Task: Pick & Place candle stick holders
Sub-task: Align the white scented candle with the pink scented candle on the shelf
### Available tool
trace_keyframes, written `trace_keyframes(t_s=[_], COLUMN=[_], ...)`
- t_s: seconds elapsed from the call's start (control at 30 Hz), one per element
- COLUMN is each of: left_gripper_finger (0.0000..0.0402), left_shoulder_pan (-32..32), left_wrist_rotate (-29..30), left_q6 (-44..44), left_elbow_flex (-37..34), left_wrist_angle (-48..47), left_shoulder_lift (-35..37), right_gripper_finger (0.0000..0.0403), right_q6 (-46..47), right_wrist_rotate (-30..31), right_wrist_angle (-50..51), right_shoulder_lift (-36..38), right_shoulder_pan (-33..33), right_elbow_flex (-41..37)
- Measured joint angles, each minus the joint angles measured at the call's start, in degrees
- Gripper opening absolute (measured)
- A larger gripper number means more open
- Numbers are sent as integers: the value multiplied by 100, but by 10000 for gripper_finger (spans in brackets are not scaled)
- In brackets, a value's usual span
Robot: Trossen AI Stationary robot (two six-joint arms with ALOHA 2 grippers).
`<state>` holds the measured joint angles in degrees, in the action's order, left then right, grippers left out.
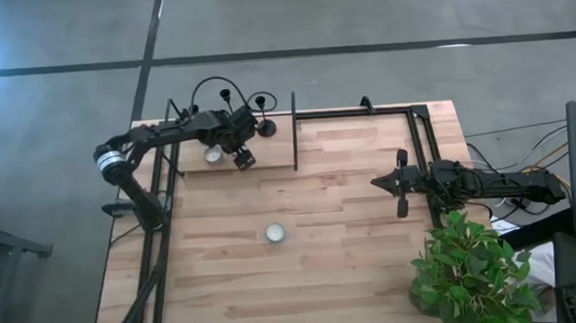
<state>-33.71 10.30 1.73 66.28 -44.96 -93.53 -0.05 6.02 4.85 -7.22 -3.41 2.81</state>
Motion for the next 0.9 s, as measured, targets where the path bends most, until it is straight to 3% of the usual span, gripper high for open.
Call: trace_keyframes(t_s=[0.9], left_gripper_finger=[305], left_shoulder_pan=[-9], left_wrist_rotate=[-63], left_q6=[13], left_elbow_flex=[-295], left_wrist_angle=[50], left_shoulder_lift=[-46], right_gripper_finger=[8], right_q6=[0], right_wrist_rotate=[2], right_wrist_angle=[1], right_shoulder_lift=[0], right_shoulder_pan=[1], right_elbow_flex=[0])
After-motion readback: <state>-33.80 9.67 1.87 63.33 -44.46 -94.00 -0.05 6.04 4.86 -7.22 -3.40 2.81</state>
